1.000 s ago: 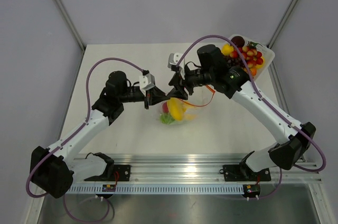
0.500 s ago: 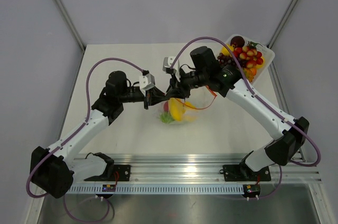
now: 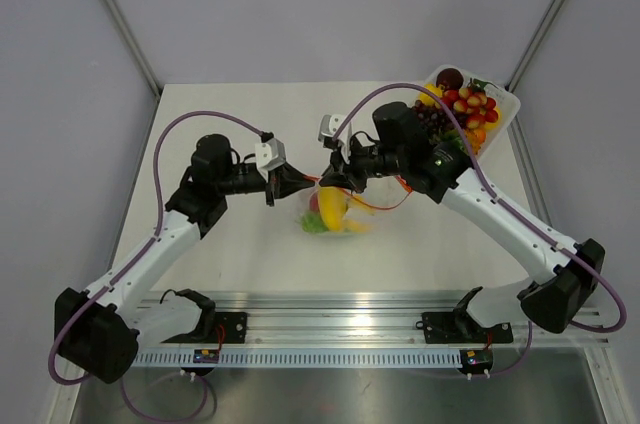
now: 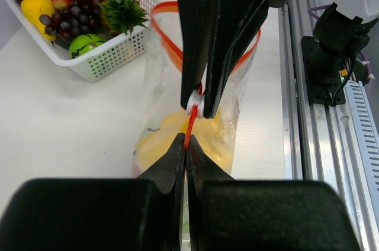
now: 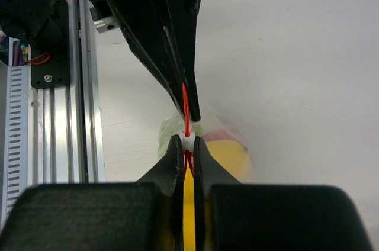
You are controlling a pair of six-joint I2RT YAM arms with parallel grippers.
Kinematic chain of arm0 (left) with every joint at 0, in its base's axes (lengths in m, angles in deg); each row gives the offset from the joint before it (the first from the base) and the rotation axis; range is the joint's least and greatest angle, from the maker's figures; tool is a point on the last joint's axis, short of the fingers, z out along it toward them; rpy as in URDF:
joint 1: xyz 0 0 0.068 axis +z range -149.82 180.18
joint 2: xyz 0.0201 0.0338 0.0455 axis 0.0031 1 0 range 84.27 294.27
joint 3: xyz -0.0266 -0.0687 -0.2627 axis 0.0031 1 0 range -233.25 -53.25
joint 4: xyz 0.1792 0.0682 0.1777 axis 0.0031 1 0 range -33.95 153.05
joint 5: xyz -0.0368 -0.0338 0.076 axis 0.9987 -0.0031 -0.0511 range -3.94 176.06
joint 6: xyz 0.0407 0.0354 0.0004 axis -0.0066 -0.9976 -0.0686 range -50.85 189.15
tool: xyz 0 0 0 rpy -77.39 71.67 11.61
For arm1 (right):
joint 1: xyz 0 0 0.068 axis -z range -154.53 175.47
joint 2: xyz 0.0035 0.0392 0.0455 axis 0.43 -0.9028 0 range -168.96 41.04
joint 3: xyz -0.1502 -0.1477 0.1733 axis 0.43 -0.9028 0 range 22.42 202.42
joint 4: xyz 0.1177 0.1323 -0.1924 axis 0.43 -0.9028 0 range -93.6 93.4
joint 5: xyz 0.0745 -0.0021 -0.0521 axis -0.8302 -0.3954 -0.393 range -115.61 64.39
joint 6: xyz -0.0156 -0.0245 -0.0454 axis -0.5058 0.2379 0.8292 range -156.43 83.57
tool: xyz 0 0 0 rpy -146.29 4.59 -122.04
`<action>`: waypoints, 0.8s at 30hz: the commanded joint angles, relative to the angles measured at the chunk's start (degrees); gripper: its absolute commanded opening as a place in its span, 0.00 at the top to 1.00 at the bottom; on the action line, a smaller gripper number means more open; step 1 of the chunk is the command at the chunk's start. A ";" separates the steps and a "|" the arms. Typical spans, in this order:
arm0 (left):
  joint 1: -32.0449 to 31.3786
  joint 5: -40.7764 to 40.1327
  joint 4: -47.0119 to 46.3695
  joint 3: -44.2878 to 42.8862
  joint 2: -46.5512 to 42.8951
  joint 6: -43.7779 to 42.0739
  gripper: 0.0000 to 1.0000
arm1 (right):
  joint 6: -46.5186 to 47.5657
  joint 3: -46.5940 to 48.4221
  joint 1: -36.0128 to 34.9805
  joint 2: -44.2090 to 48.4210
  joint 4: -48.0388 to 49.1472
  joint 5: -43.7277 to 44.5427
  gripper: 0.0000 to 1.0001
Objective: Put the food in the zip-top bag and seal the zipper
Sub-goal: Zip the zipper food storage bag at the center of the board.
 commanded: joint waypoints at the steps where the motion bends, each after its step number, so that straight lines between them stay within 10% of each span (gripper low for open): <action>1: 3.45 1.19 -6.02 -1.35 -3.28 1.24 1.00 | -0.54 -1.69 0.23 4.55 0.22 4.66 1.00; 24: 17.95 -14.53 -22.55 4.72 -3.90 18.99 1.00 | -5.37 -15.31 0.23 16.06 -4.79 13.19 1.00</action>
